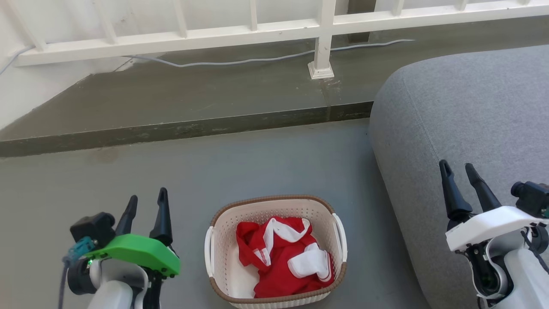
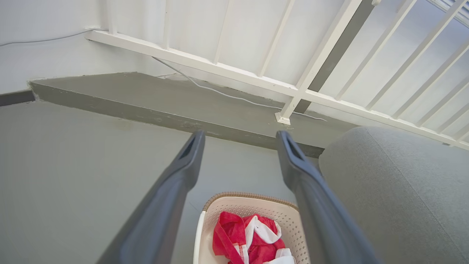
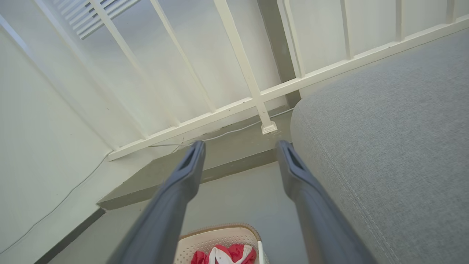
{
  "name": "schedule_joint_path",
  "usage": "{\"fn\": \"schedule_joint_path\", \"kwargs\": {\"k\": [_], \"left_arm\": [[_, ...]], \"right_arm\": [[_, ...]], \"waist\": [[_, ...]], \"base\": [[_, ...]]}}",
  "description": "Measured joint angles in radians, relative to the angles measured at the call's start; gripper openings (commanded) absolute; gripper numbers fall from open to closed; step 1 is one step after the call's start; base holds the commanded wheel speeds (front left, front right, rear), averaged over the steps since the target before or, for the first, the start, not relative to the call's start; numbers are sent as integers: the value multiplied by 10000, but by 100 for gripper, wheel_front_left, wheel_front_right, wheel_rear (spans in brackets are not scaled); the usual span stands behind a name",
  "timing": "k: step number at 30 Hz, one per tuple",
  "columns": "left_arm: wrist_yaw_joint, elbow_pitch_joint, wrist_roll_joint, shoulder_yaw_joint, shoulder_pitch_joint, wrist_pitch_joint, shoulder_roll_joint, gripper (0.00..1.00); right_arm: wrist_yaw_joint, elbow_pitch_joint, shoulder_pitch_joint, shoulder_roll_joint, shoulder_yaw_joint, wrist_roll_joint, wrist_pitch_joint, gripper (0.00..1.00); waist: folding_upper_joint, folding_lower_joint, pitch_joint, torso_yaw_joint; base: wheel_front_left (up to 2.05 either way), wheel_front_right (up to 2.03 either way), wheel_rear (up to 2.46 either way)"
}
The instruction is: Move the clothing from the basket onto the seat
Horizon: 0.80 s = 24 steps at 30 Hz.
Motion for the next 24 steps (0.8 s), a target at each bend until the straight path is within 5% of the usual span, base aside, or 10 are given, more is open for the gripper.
{"fn": "schedule_joint_path", "kwargs": {"k": [24], "left_arm": [[577,1083,2832,-493,-30,-813,-174,100]], "right_arm": [[-61,602,-165,-50,660,-2675,-834,100]], "waist": [[0,0,114,-105]], "base": [[0,0,0]]}}
